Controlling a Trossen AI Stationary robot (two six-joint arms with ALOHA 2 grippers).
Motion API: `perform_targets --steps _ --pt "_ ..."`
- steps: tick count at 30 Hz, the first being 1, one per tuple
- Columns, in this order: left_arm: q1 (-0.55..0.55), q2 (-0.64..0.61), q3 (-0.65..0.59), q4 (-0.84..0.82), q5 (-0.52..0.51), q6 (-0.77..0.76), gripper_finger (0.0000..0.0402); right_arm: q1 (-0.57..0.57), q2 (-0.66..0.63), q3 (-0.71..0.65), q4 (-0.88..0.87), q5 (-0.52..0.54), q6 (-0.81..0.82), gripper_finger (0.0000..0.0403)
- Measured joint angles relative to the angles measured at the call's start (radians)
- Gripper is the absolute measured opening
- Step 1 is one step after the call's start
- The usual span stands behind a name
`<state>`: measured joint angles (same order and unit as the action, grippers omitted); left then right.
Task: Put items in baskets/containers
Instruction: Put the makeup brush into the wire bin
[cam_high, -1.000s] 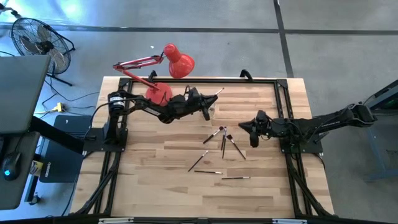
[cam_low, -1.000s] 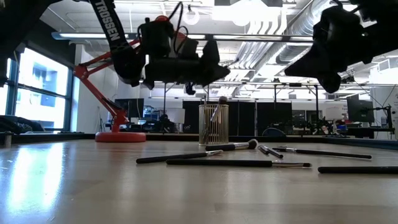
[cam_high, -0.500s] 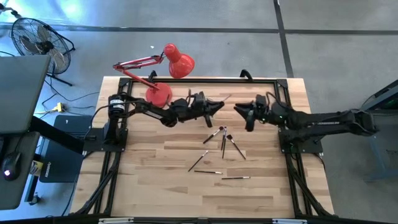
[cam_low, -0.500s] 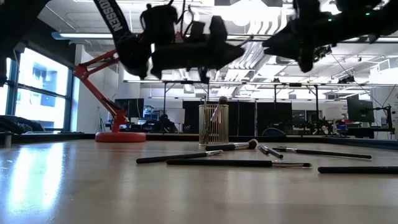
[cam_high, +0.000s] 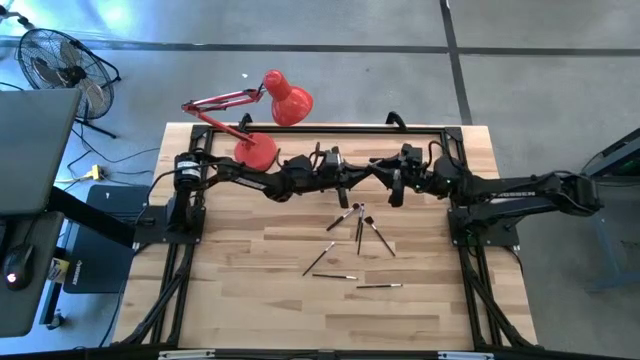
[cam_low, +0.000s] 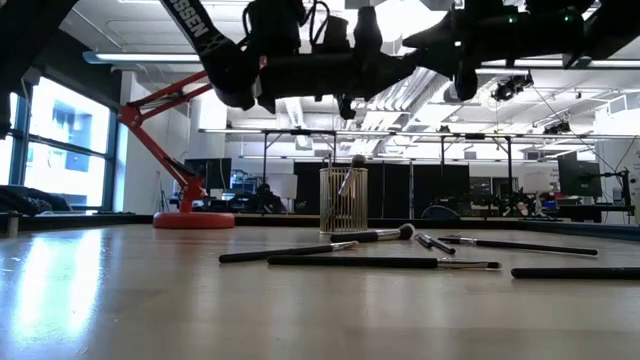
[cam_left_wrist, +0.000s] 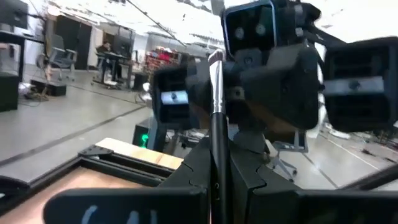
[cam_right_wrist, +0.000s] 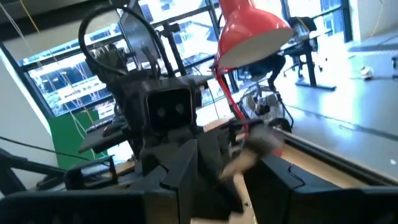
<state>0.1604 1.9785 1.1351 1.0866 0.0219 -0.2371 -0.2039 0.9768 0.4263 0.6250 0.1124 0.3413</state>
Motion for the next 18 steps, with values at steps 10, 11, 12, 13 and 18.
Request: perform_targets --steps 10,11,12,13,18 --pt "0.0 0.0 0.0 -0.003 0.023 -0.003 0.0012 0.0 -0.001 0.0 0.003 0.019 -0.021 0.0114" --pt "0.0 0.0 0.0 -0.003 0.026 -0.003 0.0012 0.0 -0.001 0.0 0.003 0.019 -0.038 0.0108" --pt "0.0 0.0 0.0 -0.003 0.033 -0.003 0.0012 0.0 -0.001 0.0 0.002 0.019 -0.054 0.0099" --pt "0.0 0.0 0.0 -0.003 0.045 -0.003 0.0012 0.0 -0.001 0.0 0.002 0.018 -0.062 0.0086" --pt "0.001 0.0 0.001 -0.034 0.094 0.001 0.0037 0.002 -0.002 0.0 0.0 -0.037 -0.096 0.0017"
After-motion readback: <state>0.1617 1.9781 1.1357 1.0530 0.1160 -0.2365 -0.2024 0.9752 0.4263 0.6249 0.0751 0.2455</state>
